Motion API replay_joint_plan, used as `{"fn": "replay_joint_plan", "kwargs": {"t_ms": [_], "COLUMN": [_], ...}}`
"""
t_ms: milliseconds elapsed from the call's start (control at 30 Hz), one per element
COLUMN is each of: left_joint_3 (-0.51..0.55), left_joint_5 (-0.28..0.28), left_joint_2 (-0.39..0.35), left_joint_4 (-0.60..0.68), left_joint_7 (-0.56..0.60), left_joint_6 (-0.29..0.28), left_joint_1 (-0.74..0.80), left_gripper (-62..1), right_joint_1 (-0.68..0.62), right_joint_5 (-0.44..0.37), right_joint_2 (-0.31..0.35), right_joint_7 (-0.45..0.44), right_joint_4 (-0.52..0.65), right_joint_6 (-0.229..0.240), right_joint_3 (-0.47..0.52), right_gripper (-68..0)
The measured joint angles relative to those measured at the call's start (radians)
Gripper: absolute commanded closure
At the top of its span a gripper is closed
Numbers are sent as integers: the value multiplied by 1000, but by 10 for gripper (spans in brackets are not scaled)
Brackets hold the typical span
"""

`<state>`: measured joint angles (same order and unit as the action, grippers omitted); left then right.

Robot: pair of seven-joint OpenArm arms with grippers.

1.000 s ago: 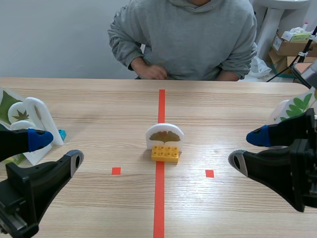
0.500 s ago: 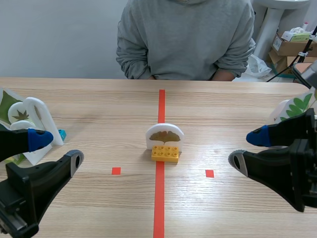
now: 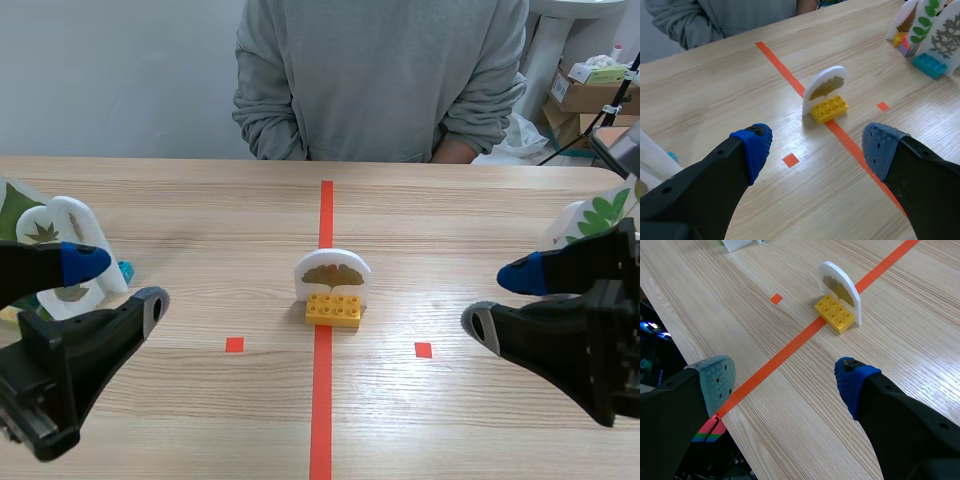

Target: Do the leaf sorting experiment

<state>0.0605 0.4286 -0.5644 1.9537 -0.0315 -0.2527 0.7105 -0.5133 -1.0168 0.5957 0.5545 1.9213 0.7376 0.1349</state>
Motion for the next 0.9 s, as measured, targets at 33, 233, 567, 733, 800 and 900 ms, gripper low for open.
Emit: {"fn": "replay_joint_plan", "kwargs": {"t_ms": [33,233,567,733,800,900], "left_joint_3": [-5,-72,-301,-457,-510,-580], "left_joint_5": [0,-1,-1,-2,-2,-9], "left_joint_2": [-14,-84,-143,-142,-135,-114], "left_joint_4": [-16,-128,-347,-475,-525,-604], "left_joint_7": [2,28,35,43,43,44], "left_joint_6": [-5,-39,-85,-85,-85,-85], "left_joint_1": [-22,-148,-443,-611,-674,-766], "left_gripper": [-407,-407,-407,-407,-407,-407], "right_joint_1": [0,0,0,0,0,0], "right_joint_5": [0,0,0,0,0,0], "right_joint_2": [0,0,0,0,0,0], "right_joint_7": [0,-3,-3,-3,-3,-3], "right_joint_4": [0,0,0,0,0,0], "right_joint_6": [0,0,0,0,0,0], "right_joint_3": [0,0,0,0,0,0], "right_gripper": [-411,-411,-411,-411,-411,-411]}}
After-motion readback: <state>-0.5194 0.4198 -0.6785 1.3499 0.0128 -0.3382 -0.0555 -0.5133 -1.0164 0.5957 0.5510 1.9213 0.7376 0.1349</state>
